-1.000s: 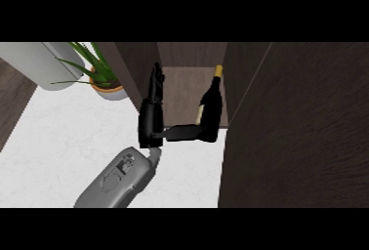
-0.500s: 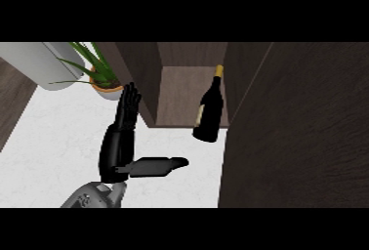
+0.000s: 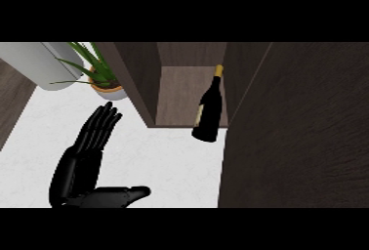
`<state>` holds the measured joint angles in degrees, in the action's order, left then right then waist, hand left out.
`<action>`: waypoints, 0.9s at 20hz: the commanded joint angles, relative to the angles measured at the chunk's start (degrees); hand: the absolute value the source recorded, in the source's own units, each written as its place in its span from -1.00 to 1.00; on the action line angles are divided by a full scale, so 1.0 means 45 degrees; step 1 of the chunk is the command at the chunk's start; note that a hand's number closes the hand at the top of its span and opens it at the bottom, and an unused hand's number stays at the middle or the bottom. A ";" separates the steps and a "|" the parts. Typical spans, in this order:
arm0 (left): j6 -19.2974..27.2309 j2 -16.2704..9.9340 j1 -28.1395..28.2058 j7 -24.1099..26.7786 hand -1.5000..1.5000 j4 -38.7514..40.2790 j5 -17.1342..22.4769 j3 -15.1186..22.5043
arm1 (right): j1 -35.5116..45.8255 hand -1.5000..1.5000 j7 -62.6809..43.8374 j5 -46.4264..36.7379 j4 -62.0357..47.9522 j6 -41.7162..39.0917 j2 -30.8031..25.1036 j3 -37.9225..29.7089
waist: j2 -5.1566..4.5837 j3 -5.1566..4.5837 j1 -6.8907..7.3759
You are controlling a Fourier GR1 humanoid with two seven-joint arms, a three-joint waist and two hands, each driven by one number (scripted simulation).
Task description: Pick up the wine, place it into the cabinet and close the cabinet
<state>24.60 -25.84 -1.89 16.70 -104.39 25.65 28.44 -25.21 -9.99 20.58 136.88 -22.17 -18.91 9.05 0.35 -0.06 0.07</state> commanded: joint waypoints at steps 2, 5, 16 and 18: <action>-0.1800 -0.1251 0.1043 0.0126 1.00 -0.0948 0.1098 -0.0964 | -0.0770 1.00 -0.0278 -0.0278 0.1634 -0.1381 -0.1367 -0.0195 | 0.0008 0.0004 -0.0079; -0.2786 -0.1643 0.1669 0.0598 1.00 -0.0785 0.1579 -0.1824 | -0.1063 1.00 0.0061 0.0212 0.2147 -0.1301 -0.1300 -0.0899 | -0.0014 0.0005 -0.0126; -0.4794 -0.2215 0.3604 0.1198 1.00 -0.1315 0.2236 -0.3564 | -0.0359 1.00 -0.0391 0.1306 0.1257 -0.1411 -0.0514 0.0947 | -0.0045 0.0007 0.0045; -0.5486 -0.2389 0.2863 0.1384 1.00 -0.0315 0.2414 -0.4034 | 0.0880 1.00 -0.1102 0.2038 0.1363 -0.1399 -0.0900 0.1111 | -0.0100 -0.0006 0.0093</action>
<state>3.13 -36.17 11.52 21.55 -108.01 36.14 12.40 -23.65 -9.49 20.76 136.51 -29.14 -21.84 12.49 0.07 -0.05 0.23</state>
